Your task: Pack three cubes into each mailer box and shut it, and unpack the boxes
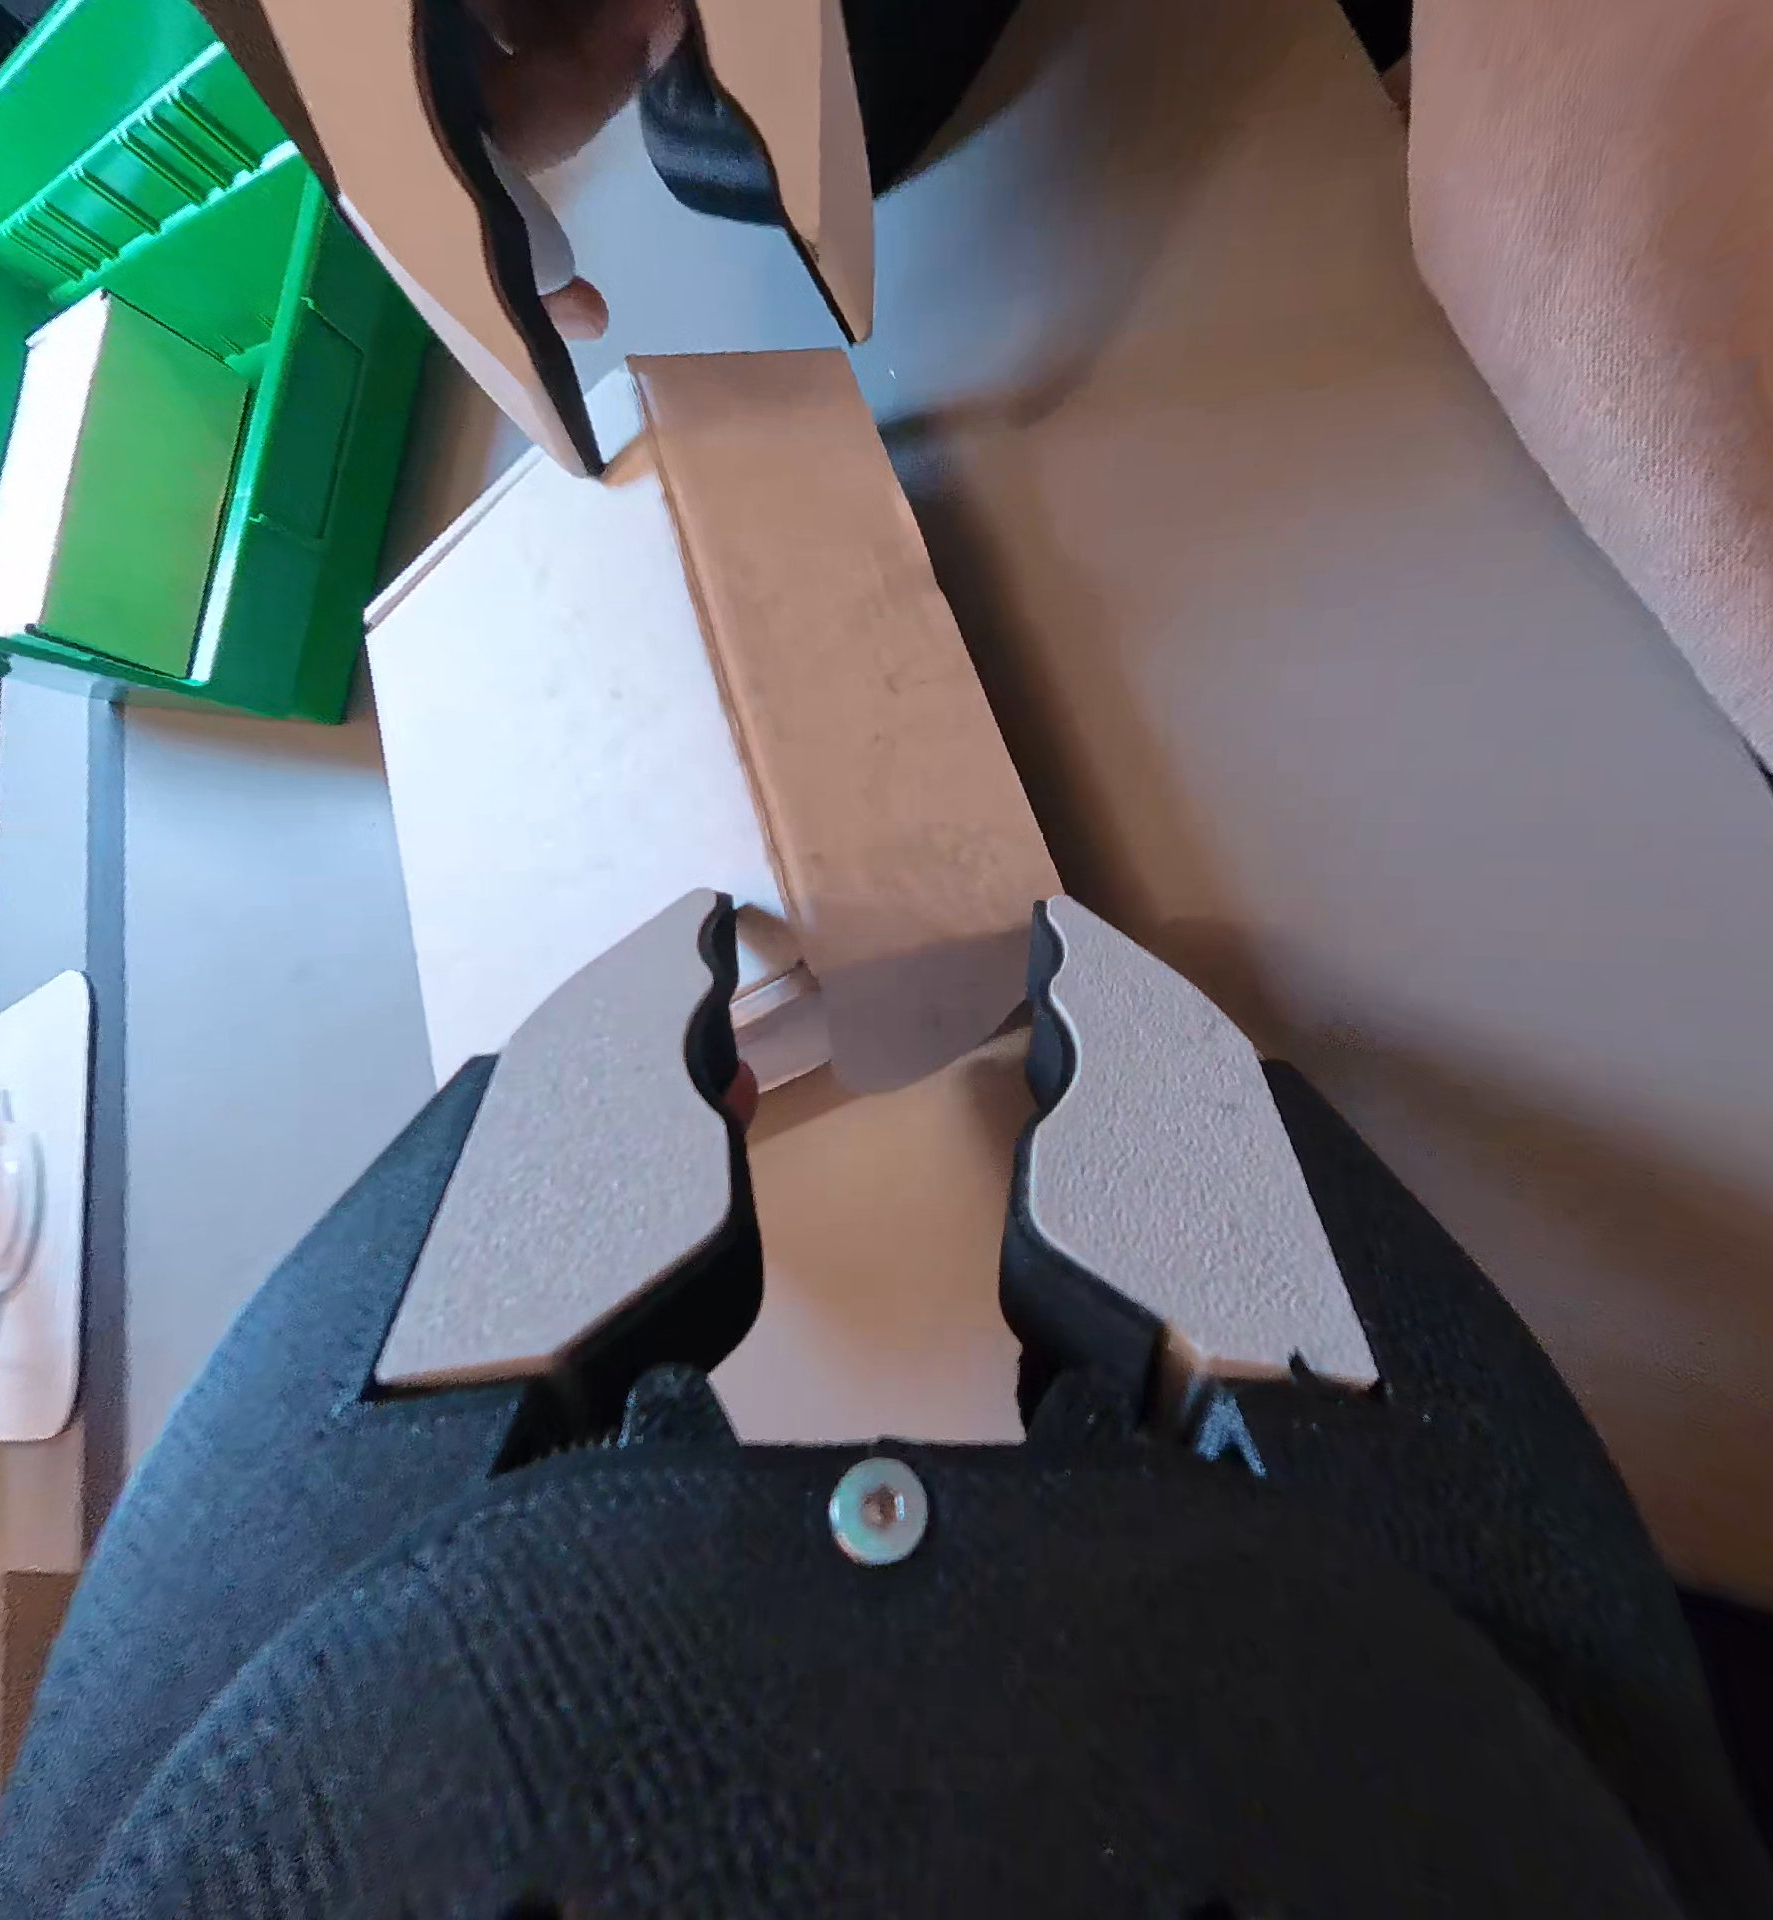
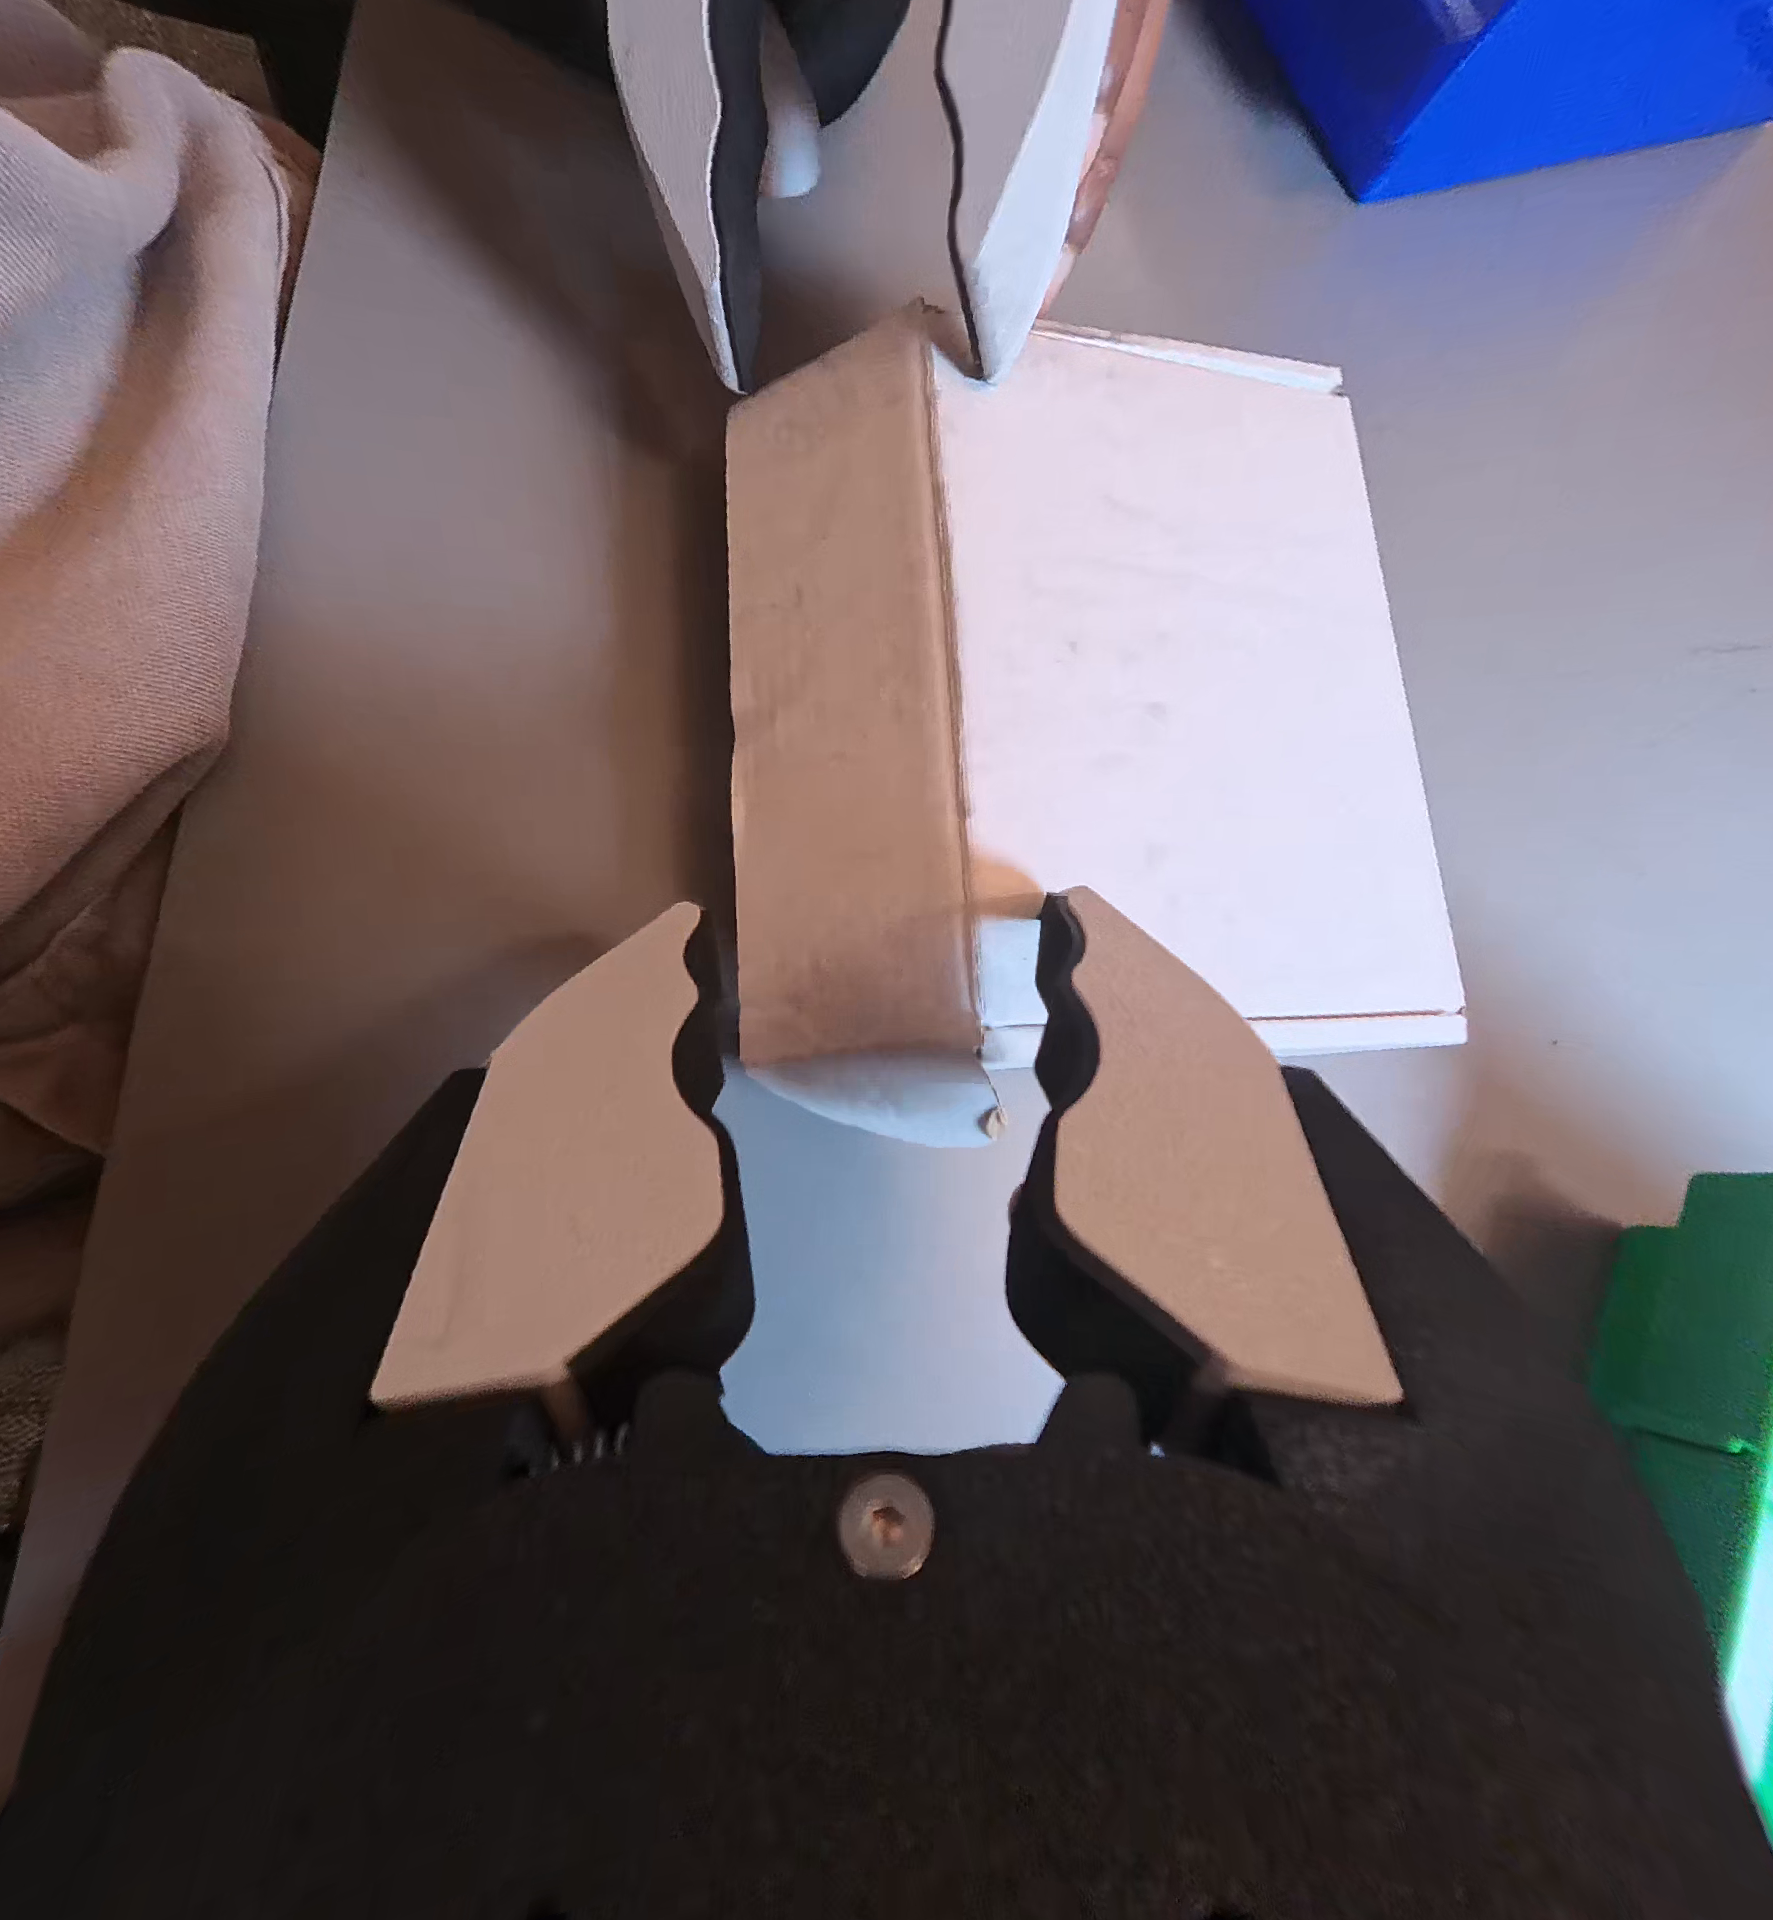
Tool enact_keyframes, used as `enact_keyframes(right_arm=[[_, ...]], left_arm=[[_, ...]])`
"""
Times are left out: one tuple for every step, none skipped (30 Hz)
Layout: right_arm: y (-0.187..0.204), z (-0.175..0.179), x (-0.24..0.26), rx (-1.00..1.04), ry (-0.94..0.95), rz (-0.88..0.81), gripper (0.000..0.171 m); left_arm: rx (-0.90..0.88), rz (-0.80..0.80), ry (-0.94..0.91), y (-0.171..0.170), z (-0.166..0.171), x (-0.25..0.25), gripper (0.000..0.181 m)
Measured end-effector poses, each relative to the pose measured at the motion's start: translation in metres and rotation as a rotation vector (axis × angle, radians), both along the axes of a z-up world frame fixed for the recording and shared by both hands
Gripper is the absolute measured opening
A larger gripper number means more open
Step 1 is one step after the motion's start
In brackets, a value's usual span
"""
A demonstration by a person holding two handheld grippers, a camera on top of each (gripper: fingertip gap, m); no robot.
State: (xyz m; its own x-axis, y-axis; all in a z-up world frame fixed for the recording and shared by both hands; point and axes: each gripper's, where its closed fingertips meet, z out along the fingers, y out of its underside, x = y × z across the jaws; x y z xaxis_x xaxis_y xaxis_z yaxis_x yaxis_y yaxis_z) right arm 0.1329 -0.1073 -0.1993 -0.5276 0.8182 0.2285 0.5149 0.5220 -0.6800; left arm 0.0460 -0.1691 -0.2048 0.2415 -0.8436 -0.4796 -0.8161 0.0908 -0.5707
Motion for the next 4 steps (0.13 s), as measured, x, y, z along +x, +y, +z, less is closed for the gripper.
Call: enact_keyframes(right_arm=[[0.0003, 0.0000, -0.0006, 0.002, 0.003, -0.005, 0.058], [0.0009, -0.0001, -0.0009, 0.010, 0.006, -0.005, 0.056], [0.0010, 0.0000, -0.0011, 0.011, 0.006, -0.006, 0.056], [0.0008, 0.0003, -0.0011, 0.010, 0.006, -0.005, 0.056]], left_arm=[[0.015, -0.001, 0.036, 0.0004, -0.0007, -0.0008, 0.053], [0.028, -0.003, 0.071, 0.0011, -0.0013, -0.0017, 0.052], [0.040, -0.009, 0.104, 0.0016, -0.0017, -0.0025, 0.051], [0.053, -0.016, 0.135, 0.0022, -0.0018, -0.0033, 0.049]])
